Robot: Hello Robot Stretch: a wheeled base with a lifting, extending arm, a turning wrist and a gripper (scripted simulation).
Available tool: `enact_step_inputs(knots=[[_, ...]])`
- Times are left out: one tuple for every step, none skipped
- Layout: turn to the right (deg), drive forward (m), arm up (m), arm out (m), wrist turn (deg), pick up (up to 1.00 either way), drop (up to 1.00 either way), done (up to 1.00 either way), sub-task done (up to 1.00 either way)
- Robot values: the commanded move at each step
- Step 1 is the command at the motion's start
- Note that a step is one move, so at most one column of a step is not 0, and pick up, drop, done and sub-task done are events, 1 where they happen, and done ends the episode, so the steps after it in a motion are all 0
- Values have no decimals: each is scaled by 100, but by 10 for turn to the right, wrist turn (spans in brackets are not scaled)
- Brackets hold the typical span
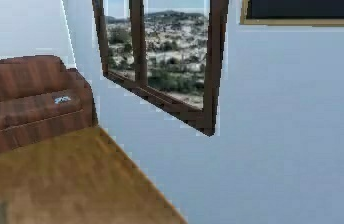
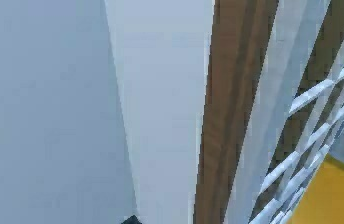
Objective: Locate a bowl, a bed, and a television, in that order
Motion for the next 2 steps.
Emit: enact_step_inputs(knots=[[-330,0,0,0,0,0,0,0,0],[0,45,0,0,0,0,0,0,0]])
